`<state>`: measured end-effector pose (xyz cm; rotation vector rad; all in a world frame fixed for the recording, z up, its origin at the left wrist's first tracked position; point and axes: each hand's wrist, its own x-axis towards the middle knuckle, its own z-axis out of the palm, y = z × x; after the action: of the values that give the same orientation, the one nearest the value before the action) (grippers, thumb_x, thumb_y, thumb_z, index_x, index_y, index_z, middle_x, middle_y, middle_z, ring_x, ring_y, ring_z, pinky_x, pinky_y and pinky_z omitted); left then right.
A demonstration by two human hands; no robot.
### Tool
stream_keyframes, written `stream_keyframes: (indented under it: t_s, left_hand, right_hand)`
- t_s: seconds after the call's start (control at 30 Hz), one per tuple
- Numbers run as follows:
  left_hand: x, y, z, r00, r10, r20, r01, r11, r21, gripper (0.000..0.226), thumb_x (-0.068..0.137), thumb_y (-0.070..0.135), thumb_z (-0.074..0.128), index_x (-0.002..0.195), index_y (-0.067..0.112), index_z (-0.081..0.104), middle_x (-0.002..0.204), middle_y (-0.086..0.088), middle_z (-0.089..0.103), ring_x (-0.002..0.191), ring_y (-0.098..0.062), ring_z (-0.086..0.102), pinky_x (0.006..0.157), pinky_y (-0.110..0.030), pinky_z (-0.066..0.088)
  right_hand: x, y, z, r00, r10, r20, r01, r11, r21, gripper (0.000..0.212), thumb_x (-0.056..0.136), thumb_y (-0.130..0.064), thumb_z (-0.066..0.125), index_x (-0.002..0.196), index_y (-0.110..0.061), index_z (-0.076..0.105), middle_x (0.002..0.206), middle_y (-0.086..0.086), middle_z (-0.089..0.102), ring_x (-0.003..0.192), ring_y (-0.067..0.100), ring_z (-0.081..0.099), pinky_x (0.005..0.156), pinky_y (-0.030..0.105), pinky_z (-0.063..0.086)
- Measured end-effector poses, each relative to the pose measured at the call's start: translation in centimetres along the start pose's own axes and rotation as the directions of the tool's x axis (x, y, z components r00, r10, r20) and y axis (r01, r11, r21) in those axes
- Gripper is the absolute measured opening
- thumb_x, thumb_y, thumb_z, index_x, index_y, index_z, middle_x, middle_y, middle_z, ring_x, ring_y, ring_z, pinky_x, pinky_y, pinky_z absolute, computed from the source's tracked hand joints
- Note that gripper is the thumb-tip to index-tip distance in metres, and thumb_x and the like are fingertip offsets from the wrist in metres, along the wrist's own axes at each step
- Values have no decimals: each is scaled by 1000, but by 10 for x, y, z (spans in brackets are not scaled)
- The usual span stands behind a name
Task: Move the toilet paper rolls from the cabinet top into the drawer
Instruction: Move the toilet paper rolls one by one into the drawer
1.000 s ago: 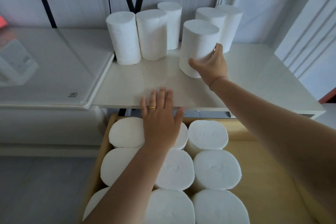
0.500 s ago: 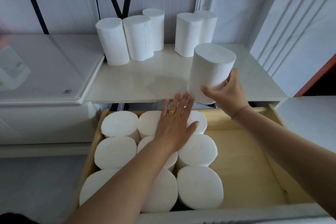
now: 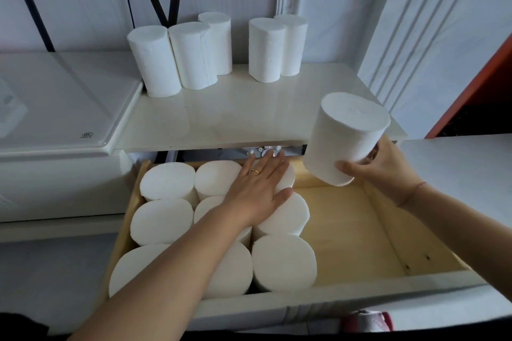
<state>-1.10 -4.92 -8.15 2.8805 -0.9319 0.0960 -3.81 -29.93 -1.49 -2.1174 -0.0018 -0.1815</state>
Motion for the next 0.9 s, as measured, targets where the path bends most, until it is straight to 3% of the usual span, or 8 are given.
stream_keyframes:
  t_s: [0.1,0.17,0.23,0.33,0.47,0.63,0.73,0.9]
  left_hand:
    - [0,1,1,999,5,44,-3,998,-57,64,96,54,14,150,23,-1,158,8,-10,143,-7,-15,113,-30,-15]
    - [0,0,1,998,5,55,-1,998,-66,64,96,55,13,150,24,-2,158,8,-11,142,-6,-16,114,-30,-14]
    - [0,0,1,998,7,62,-3,998,-61,63,96,55,11,150,24,-3,158,8,-11,142,-6,-16,115,-32,-13]
    - [0,0,1,998,8,61,-5,999,-54,63,96,54,11,150,24,-3,158,7,-11,142,-6,-16,115,-32,-13]
    - [0,0,1,998,7,68,-2,998,-64,63,97,54,10,150,24,-6,157,9,-14,141,-4,-19,114,-31,-15]
    - [0,0,0,997,5,72,-1,998,-65,62,97,53,11,150,25,-6,157,10,-14,141,-4,-19,113,-30,-16]
    - [0,1,-1,997,5,81,1,998,-64,62,97,52,11,150,25,-7,157,9,-14,141,-4,-19,114,-30,-15]
    - [-1,2,-3,996,0,85,6,998,-64,62,97,52,12,150,25,-6,157,9,-14,142,-5,-18,115,-32,-13]
  right_hand:
    - [-5,14,-2,996,46,71,-45,999,-16,80,57,-33,83,128,-23,48,115,-4,64,109,13,60,96,44,51]
    - [-6,26,1,991,60,116,-62,998,11,70,65,-14,85,123,-29,49,109,-11,63,104,6,60,95,40,51]
    - [-5,38,6,976,109,187,-116,993,26,69,69,-4,82,122,-33,48,110,-10,63,106,10,59,96,40,51]
    - [-4,54,15,951,175,256,-190,981,36,85,63,-5,85,133,-25,43,117,-3,61,111,17,56,97,41,50]
    - [-4,65,24,932,196,304,-206,978,2,94,51,-13,81,135,-25,40,117,-9,59,110,10,55,92,30,49]
    - [-3,77,27,919,218,329,-208,976,-65,93,56,2,84,132,-27,38,116,-15,55,108,6,52,87,18,42]
    - [-2,82,27,913,246,327,-224,969,-103,90,63,12,79,135,-22,37,116,-14,54,107,7,51,93,24,40]
    - [2,83,23,915,276,294,-234,957,-170,79,75,12,69,143,-7,33,125,2,50,116,16,46,95,28,40]
